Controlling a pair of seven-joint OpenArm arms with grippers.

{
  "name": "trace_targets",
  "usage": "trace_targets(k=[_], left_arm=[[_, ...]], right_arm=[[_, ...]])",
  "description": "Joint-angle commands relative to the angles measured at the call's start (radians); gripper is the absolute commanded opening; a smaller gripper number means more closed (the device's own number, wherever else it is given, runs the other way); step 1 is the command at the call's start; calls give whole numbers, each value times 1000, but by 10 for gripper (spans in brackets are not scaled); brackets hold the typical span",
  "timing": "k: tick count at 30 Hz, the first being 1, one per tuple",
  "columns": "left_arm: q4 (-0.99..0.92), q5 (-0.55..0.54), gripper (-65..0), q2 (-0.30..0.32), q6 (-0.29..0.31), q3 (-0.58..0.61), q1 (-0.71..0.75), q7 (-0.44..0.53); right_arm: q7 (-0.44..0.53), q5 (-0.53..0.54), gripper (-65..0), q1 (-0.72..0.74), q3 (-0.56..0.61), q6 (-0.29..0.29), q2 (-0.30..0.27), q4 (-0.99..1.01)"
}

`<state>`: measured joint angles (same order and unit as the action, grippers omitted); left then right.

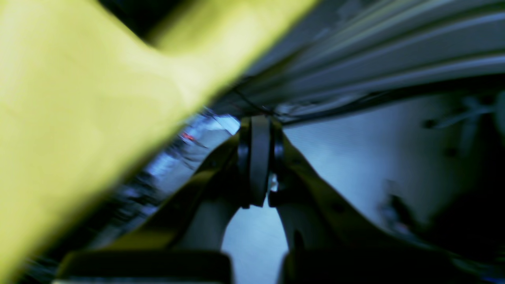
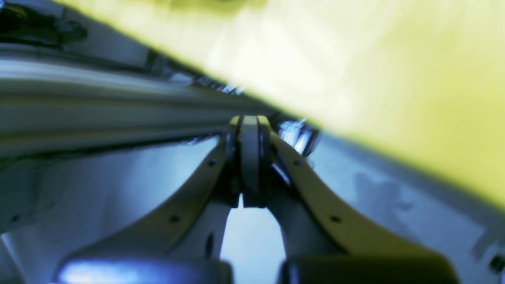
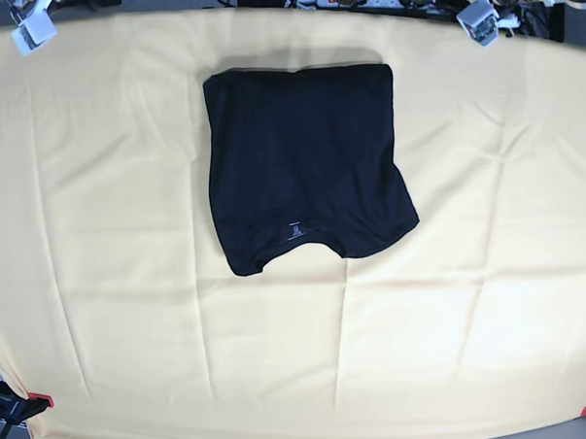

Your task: Fold the T-shirt properly

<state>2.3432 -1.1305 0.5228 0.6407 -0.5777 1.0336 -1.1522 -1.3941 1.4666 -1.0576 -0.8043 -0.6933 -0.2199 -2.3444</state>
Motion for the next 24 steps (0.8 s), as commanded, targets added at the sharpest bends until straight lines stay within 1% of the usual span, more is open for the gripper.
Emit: trace_targets(k=[1,3,5,7,10,12,14,17,19,21,23,24], left_arm=[[13,-8,-650,-11,15,-6,51,3],[13,13,-650,-50,41,-6,117,7],[13,27,-650,-86,40,-5,159,8],[11,27,-650,-121,40,-5,184,8],[-111,47,-650,-158,40,15,186,18],[-220,103,-650,-159,40,60,183,87],[-333,179,-650,-159,40,124,168,163],[-511,263,-650,-160,39,237,111,214],[-639,299,-650,-160,35,303,58,257],[-768,349,-650,-160,11,355,-7,327],[-899,418,-650,-160,-14,402,-76,407],[-966,454,-650,-161,-14,426,-110,451]], right_arm=[[8,17,-650,-36,-3,-5,-1,-12],[8,17,-650,-72,4,-5,5,10],[9,5,-650,-95,17,-5,3,62],[9,-37,-650,-95,46,-5,3,134],[37,-97,-650,-89,122,-5,-1,277],[90,-167,-650,-79,199,-5,-22,381],[163,-268,-650,-58,280,-5,-52,488],[271,-420,-650,-1,390,-5,-93,652],[332,-507,-650,47,453,-5,-108,760],[397,-586,-650,100,507,-5,-116,862],[484,-683,-650,152,548,-5,-116,964],[538,-731,-650,175,568,-5,-116,1015]])
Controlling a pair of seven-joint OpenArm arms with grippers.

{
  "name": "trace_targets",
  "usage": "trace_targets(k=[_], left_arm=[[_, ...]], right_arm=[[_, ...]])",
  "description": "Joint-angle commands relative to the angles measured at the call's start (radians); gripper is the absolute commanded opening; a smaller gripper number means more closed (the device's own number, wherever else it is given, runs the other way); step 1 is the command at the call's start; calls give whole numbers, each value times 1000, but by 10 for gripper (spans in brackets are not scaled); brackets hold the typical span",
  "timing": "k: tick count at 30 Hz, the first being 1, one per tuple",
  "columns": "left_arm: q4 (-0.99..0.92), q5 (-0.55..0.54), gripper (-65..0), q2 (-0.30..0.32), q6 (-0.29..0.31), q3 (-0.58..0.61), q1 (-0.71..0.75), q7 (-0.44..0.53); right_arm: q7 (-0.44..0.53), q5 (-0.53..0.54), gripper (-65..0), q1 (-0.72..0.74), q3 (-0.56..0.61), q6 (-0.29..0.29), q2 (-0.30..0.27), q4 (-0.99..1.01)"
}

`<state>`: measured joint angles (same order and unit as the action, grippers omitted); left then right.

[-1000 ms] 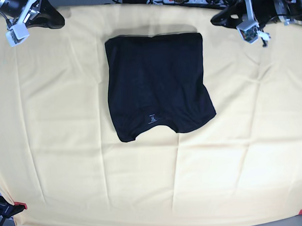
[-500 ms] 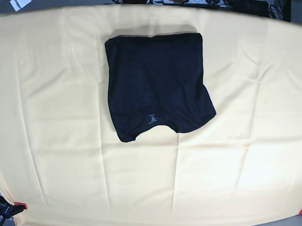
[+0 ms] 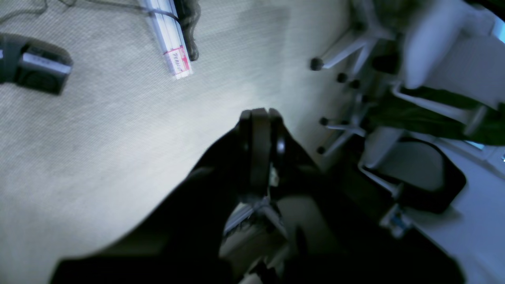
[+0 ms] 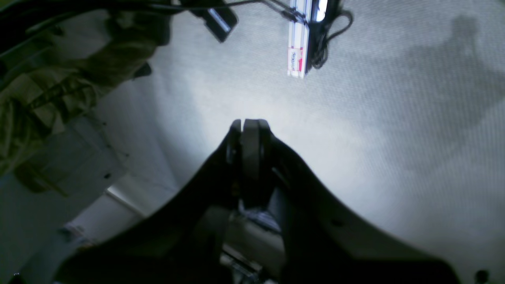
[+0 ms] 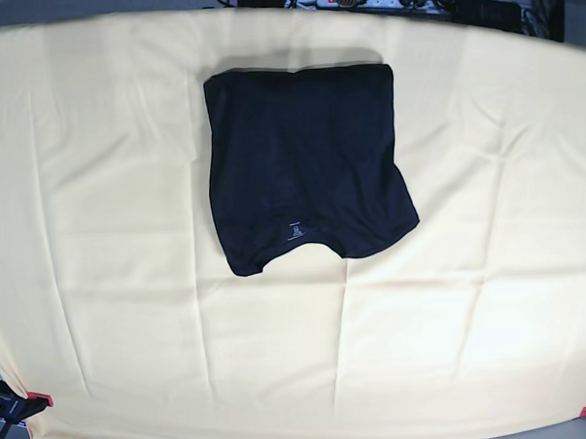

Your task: Fold the T-shirt properly

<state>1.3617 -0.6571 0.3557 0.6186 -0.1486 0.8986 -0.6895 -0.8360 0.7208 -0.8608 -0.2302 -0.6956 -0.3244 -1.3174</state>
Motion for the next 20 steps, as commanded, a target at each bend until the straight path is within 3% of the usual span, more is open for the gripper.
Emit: trace_targets(k=[1,9,10,13,17,20], left_arm=[[-50,18,-650,7,10,22,-9,35],[-525,317,-650,-32,4,182,-280,531],[-572,356,-650,-47,-11,195,-317,573],[-692,446,-650,-105,-145,248,-422,659],[-814,539,-650,-189,-397,354,-514,785],[-864,485,-650,-246,-478,392,-525,835]], right_arm=[[37,-33,-650,2,13,-3,-11,40],[441,-309,-650,209,179,2,-11,393],[486,-338,-650,237,207,37,-11,427],[591,-412,-650,320,293,158,-2,514],[649,-523,-650,421,413,323,39,596],[702,-551,-650,471,512,432,77,651]])
